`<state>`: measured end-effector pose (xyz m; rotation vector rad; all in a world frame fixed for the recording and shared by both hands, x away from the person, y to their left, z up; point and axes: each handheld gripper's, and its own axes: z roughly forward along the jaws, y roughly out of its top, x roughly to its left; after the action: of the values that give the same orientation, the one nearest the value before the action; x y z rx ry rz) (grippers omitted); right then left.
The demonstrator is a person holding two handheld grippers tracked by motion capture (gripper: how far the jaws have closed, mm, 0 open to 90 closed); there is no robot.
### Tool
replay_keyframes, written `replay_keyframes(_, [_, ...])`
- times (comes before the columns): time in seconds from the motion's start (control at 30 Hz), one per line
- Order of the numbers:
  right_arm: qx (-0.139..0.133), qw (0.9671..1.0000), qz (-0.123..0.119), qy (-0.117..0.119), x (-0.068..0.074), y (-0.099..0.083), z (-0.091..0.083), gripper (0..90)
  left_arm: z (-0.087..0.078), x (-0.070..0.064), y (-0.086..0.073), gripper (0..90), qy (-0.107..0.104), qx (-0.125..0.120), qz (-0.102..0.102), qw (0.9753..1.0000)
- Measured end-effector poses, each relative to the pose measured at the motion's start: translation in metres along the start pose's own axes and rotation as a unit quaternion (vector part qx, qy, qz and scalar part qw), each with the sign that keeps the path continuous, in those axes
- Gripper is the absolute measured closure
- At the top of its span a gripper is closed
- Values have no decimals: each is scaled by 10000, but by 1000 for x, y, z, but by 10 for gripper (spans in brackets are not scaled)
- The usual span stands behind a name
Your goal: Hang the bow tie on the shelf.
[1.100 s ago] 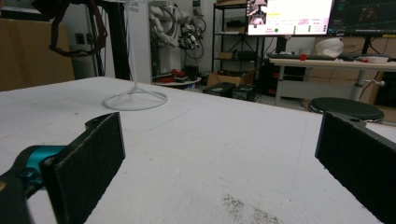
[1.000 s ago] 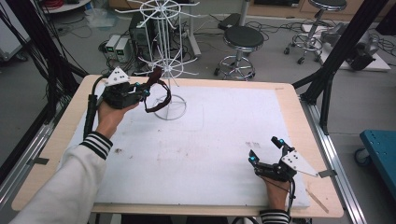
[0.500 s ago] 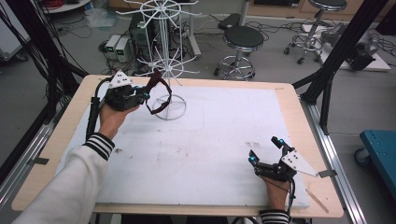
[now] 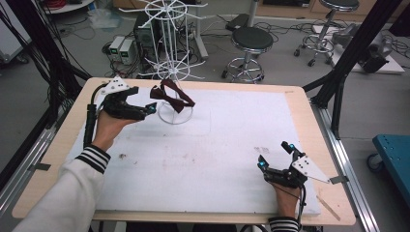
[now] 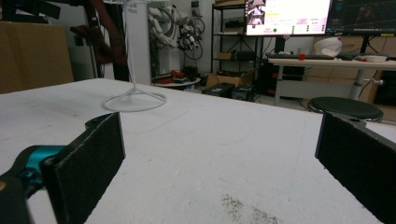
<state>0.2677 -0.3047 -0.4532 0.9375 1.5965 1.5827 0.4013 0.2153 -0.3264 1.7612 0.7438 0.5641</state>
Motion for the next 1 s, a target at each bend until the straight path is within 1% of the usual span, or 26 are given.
replay_keyframes(0.03, [9, 10000, 21, -10, 0, 0, 0, 7, -3, 0, -1, 17, -54, -44, -5, 10000])
replay_keyframes(0.1, [2, 10000, -1, -7, 0, 0, 0, 7, -9, 0, -3, 17, -196, -194, 44, 9996])
replay_keyframes(0.17, [7, 10000, -17, -7, 0, 0, 0, 7, -16, 0, -5, 17, -329, -279, 118, 9990])
replay_keyframes(0.3, [-2, 10000, -2, 11, 0, 0, 0, 7, -30, -2, -13, 17, -479, -400, 287, 9976])
replay_keyframes(0.33, [13, 10000, -30, 13, 0, 0, 0, 7, -34, -2, -16, 17, -494, -435, 312, 9973])
replay_keyframes(0.43, [3, 10000, -2, 21, 0, 0, 0, 7, -48, -1, -28, 17, -552, -526, 422, 9962])
replay_keyframes(0.5, [2, 10000, -5, 18, 0, 0, 0, 8, -57, 1, -37, 17, -572, -633, 511, 9950])
replay_keyframes(0.53, [15, 10000, -34, 10, 0, 0, 0, 7, -61, 2, -42, 17, -575, -697, 500, 9947])
replay_keyframes(0.6, [8, 10000, -34, 11, 0, 0, 0, 8, -69, 5, -53, 17, -548, -725, 479, 9947])
replay_keyframes(0.67, [9, 10000, -30, 9, 0, 0, 0, 8, -77, 7, -66, 17, -486, -803, 506, 9943])
replay_keyframes(0.73, [3, 10000, -35, -7, 0, 0, 0, 8, -84, 9, -79, 17, -450, -796, 422, 9949])
replay_keyframes(0.8, [6, 10000, -43, -13, 0, 0, 0, 7, -90, 10, -91, 17, -367, -804, 372, 9954])
replay_keyframes(0.93, [5, 10000, -39, -19, 0, 0, 0, 8, -99, 11, -115, 17, -247, -946, 256, 9949])
replay_keyframes(0.97, [2, 10000, -37, -26, 0, 0, 0, 7, -101, 11, -120, 17, -240, -928, 212, 9952])
replay_keyframes(1.0, [6, 10000, -32, -28, 0, 0, 0, 8, -102, 10, -126, 17, -199, -983, 180, 9948])
